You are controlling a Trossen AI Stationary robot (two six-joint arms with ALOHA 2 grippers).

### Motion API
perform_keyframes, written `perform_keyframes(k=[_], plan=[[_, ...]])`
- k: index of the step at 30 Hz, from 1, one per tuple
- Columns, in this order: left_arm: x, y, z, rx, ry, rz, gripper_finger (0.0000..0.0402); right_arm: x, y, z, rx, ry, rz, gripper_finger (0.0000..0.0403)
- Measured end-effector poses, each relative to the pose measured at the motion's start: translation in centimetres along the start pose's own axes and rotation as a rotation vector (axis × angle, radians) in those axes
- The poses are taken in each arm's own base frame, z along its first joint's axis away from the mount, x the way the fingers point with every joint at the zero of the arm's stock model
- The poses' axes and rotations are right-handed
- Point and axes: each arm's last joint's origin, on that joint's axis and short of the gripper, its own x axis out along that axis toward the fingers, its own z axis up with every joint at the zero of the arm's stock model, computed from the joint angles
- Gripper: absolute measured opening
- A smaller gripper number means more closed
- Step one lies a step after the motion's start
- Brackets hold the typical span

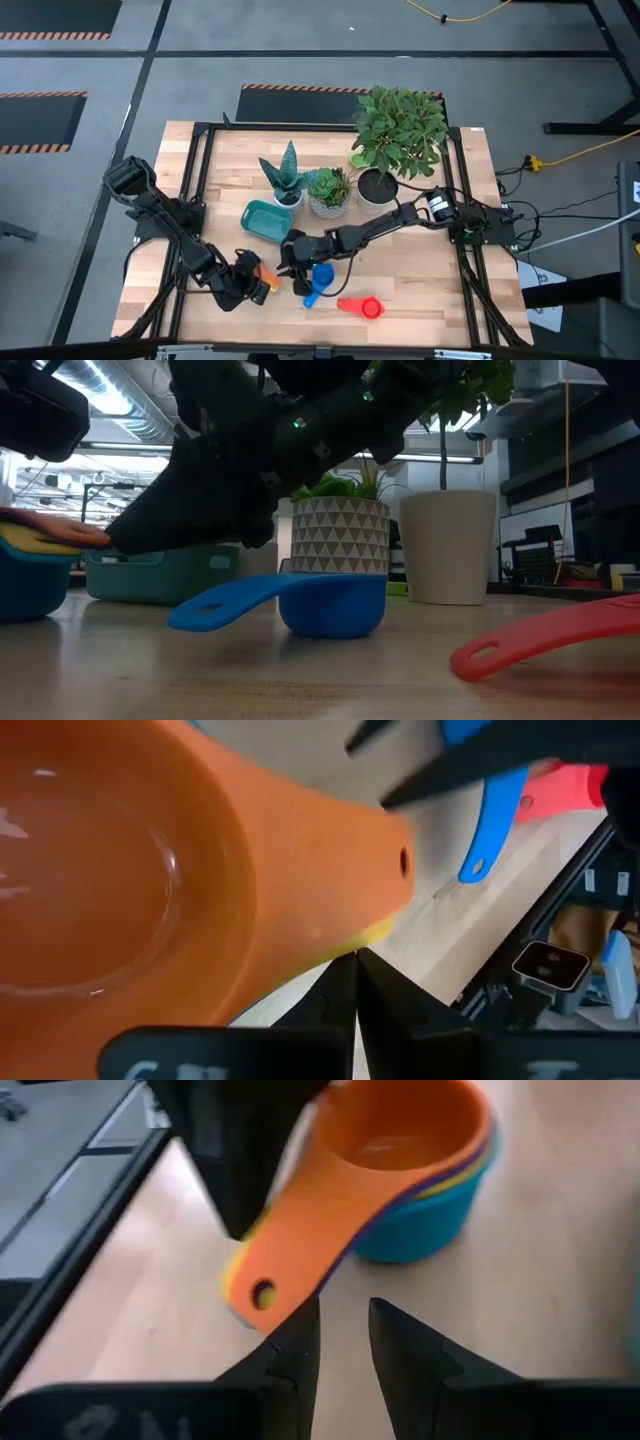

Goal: Nest measuring cups in basket
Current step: Stack the orange measuring cup into the violet measuring cup, then stack the blue measuring cup into the orange measuring cup

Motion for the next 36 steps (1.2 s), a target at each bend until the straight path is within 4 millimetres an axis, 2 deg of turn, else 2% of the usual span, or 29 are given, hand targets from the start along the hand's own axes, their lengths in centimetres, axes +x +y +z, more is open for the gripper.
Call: perform_keyframes(k=[10,16,19,24,30,36], plan=[[0.0,0.0,-0.1,0.011,0.009,-0.001,0.0000,0.0,0.2,0.2,-0.026,-0.012,0.047,0.0094],[-0.8,-0.1,-1.2,0.026,0.140,-0.006,0.0000,-0.8,0.5,1.0,-0.077,-0.016,0.080,0.0094],[-1.0,-0.5,-1.8,0.071,0.212,-0.056,0.0000,-2.0,0.9,2.0,-0.101,-0.006,0.113,0.0094],[-1.6,-2.3,-2.7,0.244,0.262,-0.282,0.0000,-4.4,1.9,3.1,-0.150,0.065,0.116,0.0094],[-2.0,-4.1,-2.0,0.466,0.030,-0.472,0.0000,-7.8,4.2,3.9,-0.206,0.181,0.136,0.0094],[-1.4,-5.7,0.8,0.712,-0.179,-0.525,0.0000,-12.2,5.8,4.9,-0.216,0.280,0.124,0.0094]])
